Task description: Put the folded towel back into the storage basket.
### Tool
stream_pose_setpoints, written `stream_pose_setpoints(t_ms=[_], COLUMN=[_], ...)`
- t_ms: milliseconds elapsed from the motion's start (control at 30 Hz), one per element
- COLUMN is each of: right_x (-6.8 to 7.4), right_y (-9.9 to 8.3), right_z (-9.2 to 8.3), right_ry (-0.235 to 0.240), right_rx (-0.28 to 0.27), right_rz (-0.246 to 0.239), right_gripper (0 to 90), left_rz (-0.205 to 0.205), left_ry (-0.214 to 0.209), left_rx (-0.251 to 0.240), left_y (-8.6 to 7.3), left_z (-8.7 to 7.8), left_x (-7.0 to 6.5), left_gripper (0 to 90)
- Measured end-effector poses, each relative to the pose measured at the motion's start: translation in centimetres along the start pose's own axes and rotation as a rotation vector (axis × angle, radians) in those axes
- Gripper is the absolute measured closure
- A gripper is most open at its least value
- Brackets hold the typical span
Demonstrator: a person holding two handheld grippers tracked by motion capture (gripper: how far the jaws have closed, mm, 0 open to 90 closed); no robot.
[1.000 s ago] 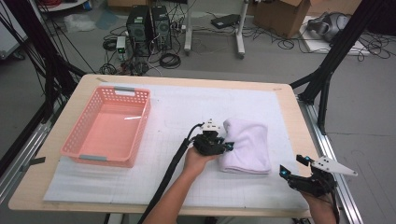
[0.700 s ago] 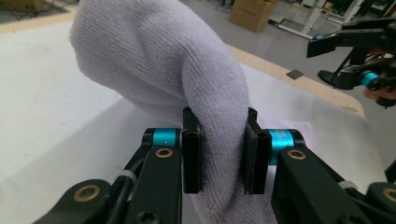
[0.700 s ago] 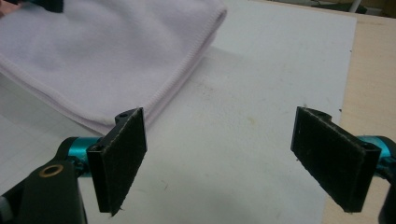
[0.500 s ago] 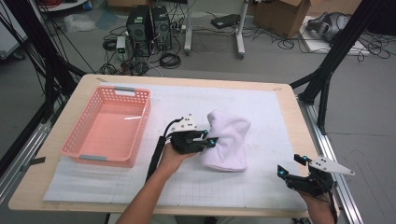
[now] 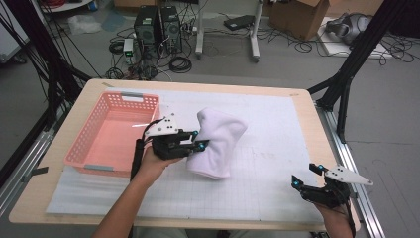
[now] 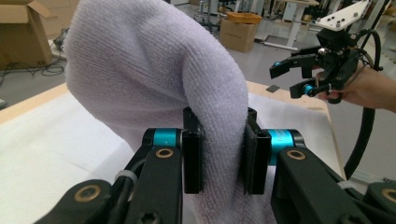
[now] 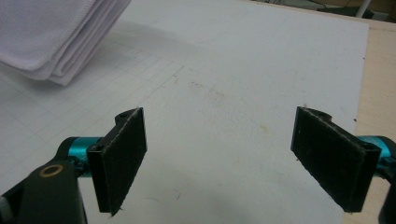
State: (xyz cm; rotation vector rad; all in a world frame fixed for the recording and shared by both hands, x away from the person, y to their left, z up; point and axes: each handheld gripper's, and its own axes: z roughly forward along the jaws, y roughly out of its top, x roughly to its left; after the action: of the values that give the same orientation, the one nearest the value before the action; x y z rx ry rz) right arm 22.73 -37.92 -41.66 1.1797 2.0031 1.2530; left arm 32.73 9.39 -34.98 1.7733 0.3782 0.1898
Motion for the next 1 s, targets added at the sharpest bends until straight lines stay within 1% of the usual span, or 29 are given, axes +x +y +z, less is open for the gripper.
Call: stream_pose_setpoints(t_ms=[67, 300, 433, 567, 600, 800, 1000], right_x=[0.1, 0.1, 0.2, 0.0, 0.0, 0.0, 0.1], right_y=[0.0, 0.1, 0.2, 0.2, 0.2, 0.3, 0.5], right_z=[0.0, 0.1, 0.1, 0.1, 0.0, 0.0, 0.2], right_ry=[0.0, 0.002, 0.002, -0.004, -0.003, -0.006, -0.004], right_rx=[0.001, -0.002, -0.002, -0.011, -0.012, -0.014, -0.01], right_rz=[0.003, 0.004, 0.008, 0.008, 0.014, 0.015, 0.008], right_gripper=[16.9, 16.9, 17.0, 16.9, 16.9, 16.9, 16.9], left_rz=[0.009, 0.012, 0.013, 0.005, 0.002, -0.02, -0.031], left_ry=[0.008, 0.024, 0.028, 0.033, 0.036, 0.046, 0.083], left_rx=[-0.002, -0.04, -0.041, -0.035, -0.037, -0.085, -0.092], left_y=[0.3, 1.2, 1.8, 2.2, 2.2, 2.6, 2.9], left_z=[-1.0, -4.6, -6.4, -8.1, -8.6, -11.5, -14.5], left_x=[0.3, 1.6, 2.4, 3.2, 3.5, 4.9, 6.5], left_gripper=[73.8, 73.9, 73.8, 73.8, 73.8, 73.8, 73.7])
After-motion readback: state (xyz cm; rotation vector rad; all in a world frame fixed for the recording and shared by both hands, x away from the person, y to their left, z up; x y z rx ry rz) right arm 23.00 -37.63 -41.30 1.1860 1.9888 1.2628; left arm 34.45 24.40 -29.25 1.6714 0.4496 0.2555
